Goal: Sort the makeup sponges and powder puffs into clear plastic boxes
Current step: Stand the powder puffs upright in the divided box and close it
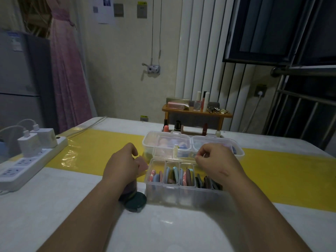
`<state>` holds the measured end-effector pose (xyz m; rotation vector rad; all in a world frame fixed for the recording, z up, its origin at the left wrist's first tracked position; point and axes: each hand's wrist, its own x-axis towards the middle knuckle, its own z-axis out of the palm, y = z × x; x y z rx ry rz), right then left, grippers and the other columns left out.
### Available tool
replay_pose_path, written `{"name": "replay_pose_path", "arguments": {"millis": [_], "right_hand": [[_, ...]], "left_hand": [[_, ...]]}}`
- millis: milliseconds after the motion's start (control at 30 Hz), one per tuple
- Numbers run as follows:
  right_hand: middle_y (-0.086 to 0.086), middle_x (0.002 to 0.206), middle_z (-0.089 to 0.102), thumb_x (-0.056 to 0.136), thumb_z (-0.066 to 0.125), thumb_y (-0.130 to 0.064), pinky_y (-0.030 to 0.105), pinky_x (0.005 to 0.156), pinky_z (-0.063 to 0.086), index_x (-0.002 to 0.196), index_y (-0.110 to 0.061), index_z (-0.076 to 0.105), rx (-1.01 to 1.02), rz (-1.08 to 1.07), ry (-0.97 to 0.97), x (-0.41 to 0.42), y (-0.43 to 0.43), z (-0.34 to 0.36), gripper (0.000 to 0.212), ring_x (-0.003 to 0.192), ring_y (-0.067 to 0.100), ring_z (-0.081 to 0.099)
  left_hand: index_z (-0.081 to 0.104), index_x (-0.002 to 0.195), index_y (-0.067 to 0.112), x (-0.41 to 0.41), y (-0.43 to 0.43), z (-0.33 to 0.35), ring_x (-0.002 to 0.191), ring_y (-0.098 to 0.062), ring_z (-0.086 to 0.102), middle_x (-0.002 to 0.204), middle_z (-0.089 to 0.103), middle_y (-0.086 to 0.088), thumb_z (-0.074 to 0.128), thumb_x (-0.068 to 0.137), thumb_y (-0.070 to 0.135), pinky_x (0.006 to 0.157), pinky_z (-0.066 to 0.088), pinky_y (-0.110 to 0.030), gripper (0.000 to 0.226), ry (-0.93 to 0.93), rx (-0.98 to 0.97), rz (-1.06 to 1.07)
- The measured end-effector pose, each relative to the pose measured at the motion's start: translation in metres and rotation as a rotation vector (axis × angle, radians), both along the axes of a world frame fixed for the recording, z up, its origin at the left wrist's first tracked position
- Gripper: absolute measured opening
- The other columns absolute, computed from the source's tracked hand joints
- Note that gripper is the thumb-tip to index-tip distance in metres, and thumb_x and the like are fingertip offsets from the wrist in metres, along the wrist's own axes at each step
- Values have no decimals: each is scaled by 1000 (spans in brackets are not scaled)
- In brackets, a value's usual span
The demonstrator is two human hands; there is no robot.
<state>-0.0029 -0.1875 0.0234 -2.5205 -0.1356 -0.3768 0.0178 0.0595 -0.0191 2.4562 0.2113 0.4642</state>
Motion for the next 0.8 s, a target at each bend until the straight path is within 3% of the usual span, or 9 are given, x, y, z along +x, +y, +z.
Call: {"name": "replay_pose_path", "arguments": {"millis": [167,433,633,800], "right_hand": [[-8,82,64,93,58,-25,28,66,55,88,-28,66,8,1,-1,1,0,-1,10,75,10,61],[-9,81,65,92,59,-25,34,69,58,85,-28,67,32,13,-13,1,2,-1,11,75,10,61],[-8,80,65,93,59,-26,31,67,56,86,-27,67,89,51,-29,0,3,-1,11,75,11,61],[-8,87,65,94,60,-24,21,66,49,93,-27,68,175,139,-25,-1,7,-2,8,82,8,61]], "left_hand": [[54,81,14,-3,-4,5,71,-15,50,82,62,-2,58,85,0,54,35,-30,16,-125,-129,1],[62,80,23,-10,-17,15,81,-4,58,83,63,14,64,89,8,61,35,-11,18,-287,-350,-84],[69,87,21,-7,-16,14,82,-16,65,86,71,3,68,87,5,71,48,-23,17,-342,-570,-195],[72,96,30,-11,-22,14,95,-5,68,100,74,11,68,88,1,79,51,-19,30,-258,-675,-374]]}}
